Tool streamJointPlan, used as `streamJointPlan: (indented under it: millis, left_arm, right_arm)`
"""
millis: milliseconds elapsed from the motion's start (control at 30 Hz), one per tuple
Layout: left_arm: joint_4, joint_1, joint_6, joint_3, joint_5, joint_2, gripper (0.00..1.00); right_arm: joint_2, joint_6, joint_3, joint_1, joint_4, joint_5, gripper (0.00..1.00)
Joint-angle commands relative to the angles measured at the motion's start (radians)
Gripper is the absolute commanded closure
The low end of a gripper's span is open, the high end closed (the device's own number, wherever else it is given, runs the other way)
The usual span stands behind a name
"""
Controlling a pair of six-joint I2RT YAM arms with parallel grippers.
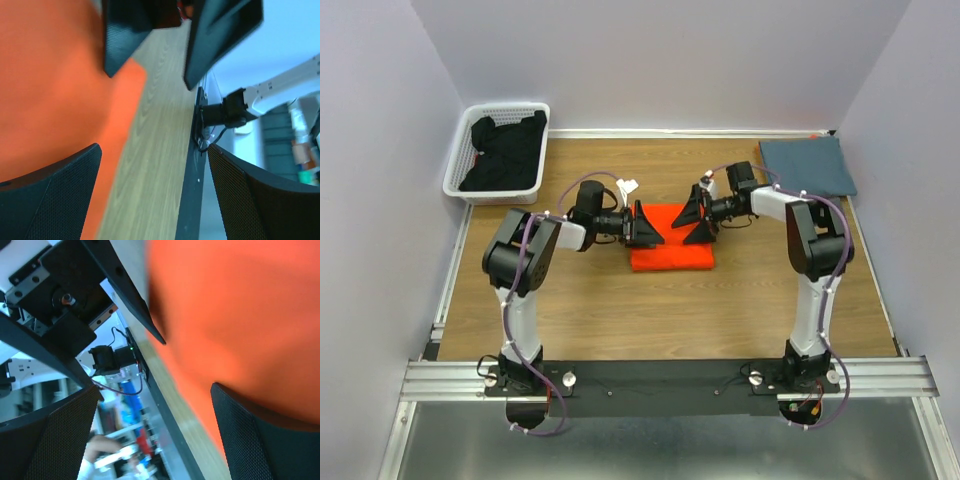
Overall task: Fold and stack the t-shirts
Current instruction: Fold the tshirt
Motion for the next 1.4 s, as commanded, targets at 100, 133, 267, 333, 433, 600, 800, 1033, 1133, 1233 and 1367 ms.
streamJointPlan:
  millis: [100,133,267,333,433,600,800,1033,1133,1233,1367]
  left_arm:
    - [0.115,0.075,-0.174,0.014,0.009,0.228,0.05]
    - [0.105,0.091,-0.172,0.005,0.004,0.242,0.05]
    - [0.097,0.095,-0.152,-0.036,0.003,0.126,0.05]
    - [0.095,0.086,-0.143,-0.073,0.004,0.012,0.05]
    - [0.094,0.042,-0.152,-0.133,0.012,-0.124,0.05]
    - [0.114,-0.032,-0.161,-0.190,-0.017,-0.209,0.05]
    - [0.141,-0.055,-0.166,-0.135,-0.013,-0.030,0.05]
    - [0.102,0.040,-0.123,-0.153,-0.036,0.139,0.05]
    - [0.043,0.068,-0.060,-0.144,-0.053,0.161,0.05]
    - [0.003,0.086,-0.036,-0.130,-0.048,0.132,0.05]
    - [-0.123,0.080,0.073,-0.110,-0.074,-0.006,0.05]
  right_arm:
    - [0.170,0.051,-0.011,-0.036,0.052,-0.039,0.00]
    - [0.182,0.035,-0.009,-0.048,0.048,-0.037,0.00]
    - [0.100,0.025,-0.018,-0.053,0.042,-0.036,0.00]
    - [0.047,0.031,-0.021,-0.055,0.040,-0.045,0.00]
    - [-0.088,0.050,-0.041,-0.047,0.042,-0.043,0.00]
    - [-0.218,0.092,-0.152,-0.001,0.057,-0.036,0.00]
    - [-0.131,0.221,-0.287,0.051,0.218,-0.063,0.00]
    - [0.024,0.157,-0.296,-0.001,0.212,-0.076,0.00]
    - [0.062,0.147,-0.285,-0.041,0.198,-0.065,0.00]
    - [0.041,0.104,-0.252,-0.055,0.145,-0.057,0.00]
    - [-0.071,-0.036,-0.195,-0.055,0.010,-0.048,0.00]
